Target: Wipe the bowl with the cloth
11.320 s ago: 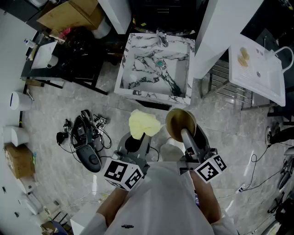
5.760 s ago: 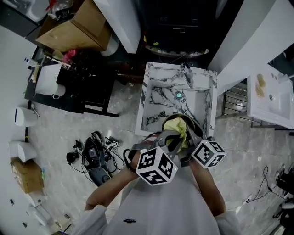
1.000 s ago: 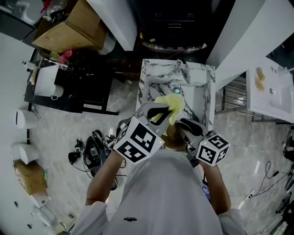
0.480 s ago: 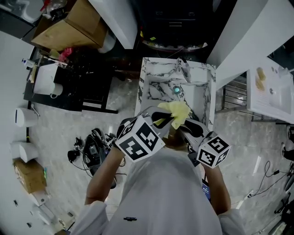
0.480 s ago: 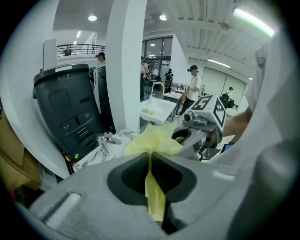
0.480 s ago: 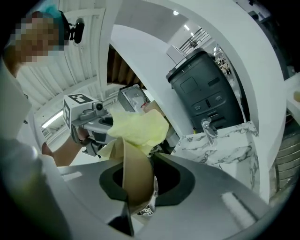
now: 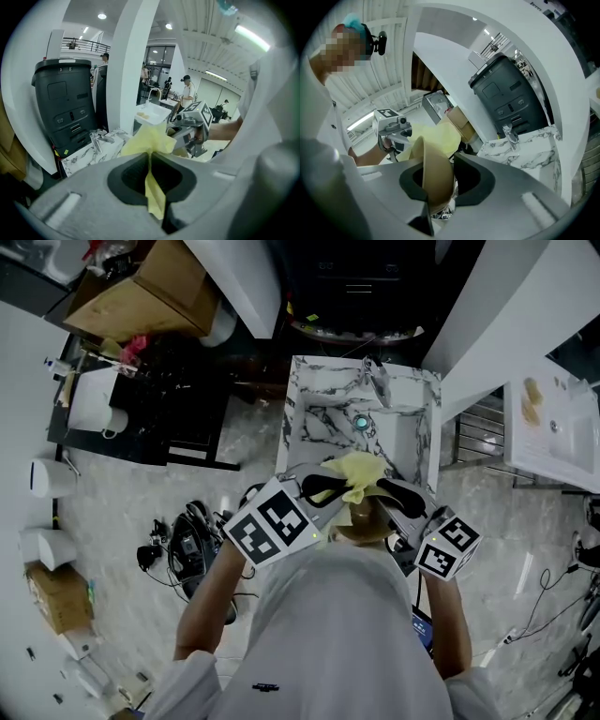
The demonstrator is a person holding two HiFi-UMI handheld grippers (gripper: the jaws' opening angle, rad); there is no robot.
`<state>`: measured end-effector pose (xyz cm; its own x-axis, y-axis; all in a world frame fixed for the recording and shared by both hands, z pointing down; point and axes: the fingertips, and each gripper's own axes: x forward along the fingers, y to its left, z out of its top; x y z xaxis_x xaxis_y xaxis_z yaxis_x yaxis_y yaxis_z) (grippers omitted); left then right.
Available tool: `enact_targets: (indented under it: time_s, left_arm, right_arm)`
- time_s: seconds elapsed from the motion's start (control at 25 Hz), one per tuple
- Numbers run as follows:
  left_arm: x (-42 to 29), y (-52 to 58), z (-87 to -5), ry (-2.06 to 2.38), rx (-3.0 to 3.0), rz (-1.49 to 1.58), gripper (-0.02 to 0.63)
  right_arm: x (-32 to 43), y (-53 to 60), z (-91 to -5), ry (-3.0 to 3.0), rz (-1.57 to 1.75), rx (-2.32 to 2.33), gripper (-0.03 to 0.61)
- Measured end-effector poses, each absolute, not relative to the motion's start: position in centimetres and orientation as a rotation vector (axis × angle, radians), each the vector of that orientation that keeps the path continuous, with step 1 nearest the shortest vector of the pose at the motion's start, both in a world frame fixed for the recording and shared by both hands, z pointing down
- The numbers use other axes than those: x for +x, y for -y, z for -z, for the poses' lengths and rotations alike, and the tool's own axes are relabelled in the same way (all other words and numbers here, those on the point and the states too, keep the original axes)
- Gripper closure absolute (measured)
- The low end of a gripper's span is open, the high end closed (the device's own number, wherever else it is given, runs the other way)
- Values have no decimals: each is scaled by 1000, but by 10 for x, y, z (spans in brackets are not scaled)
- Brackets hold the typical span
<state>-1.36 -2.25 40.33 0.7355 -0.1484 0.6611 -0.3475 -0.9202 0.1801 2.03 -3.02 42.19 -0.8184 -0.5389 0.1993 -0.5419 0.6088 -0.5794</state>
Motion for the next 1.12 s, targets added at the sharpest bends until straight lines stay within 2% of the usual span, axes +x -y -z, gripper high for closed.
enact_targets:
  time_s: [0.24, 1.12]
  left_arm:
    - [-18, 16, -402, 378, 2680, -977, 589]
    - [-9, -6, -409, 322, 2785, -1066, 589]
  right_arm:
    - [27, 37, -415, 2833, -1042, 971, 502]
    - [54, 66, -410, 2825, -1565, 1269, 503]
